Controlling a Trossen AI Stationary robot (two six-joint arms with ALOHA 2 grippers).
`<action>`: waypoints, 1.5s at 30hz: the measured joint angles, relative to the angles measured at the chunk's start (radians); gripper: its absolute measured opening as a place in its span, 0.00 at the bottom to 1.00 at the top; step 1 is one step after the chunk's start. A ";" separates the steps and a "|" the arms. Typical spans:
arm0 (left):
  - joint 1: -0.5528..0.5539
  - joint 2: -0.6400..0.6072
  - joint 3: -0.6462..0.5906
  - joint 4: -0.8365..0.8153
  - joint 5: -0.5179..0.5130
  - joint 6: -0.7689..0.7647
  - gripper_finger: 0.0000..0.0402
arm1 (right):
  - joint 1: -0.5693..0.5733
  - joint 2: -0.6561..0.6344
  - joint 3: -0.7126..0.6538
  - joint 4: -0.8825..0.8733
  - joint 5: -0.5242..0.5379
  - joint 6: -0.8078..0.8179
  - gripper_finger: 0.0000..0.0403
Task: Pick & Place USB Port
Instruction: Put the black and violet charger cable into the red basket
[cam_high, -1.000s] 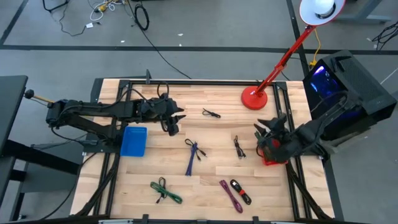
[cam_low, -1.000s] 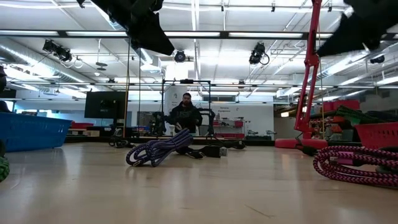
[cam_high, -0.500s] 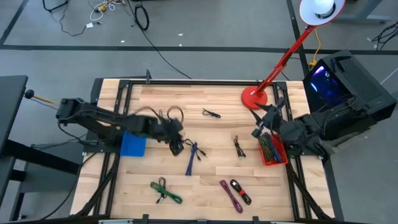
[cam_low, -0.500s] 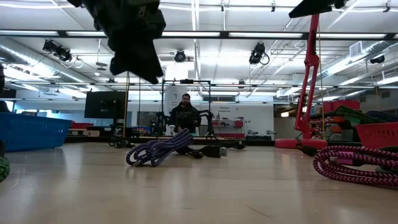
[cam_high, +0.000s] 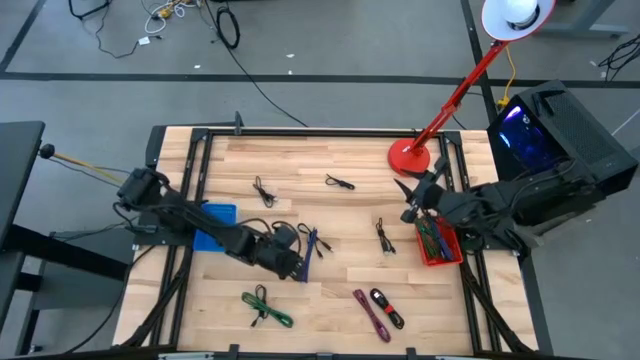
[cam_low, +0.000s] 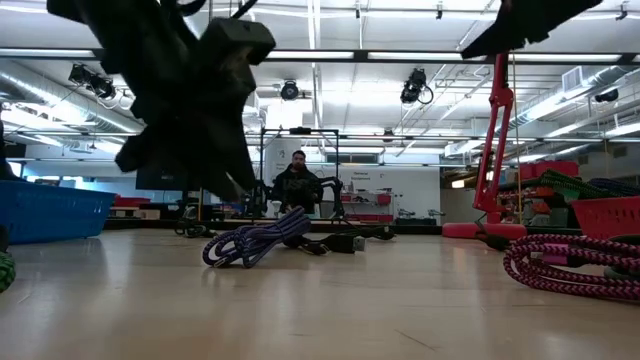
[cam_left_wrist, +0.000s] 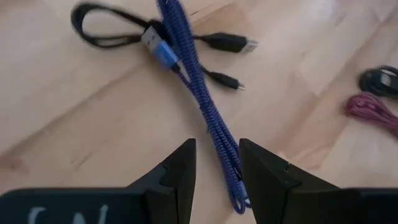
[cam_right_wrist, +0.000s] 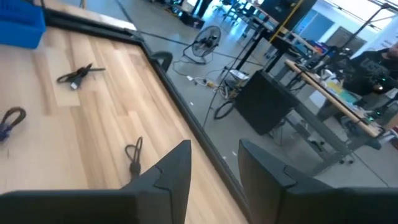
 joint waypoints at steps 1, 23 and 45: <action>-0.003 0.015 0.000 0.020 -0.003 -0.019 0.31 | -0.002 0.000 -0.008 0.001 0.000 0.000 0.33; 0.053 0.134 0.014 0.101 0.019 -0.008 0.31 | -0.003 0.000 -0.034 0.023 -0.043 0.002 0.32; 0.054 0.177 0.063 0.198 0.027 0.121 0.06 | -0.004 0.000 -0.034 0.016 -0.024 0.024 0.32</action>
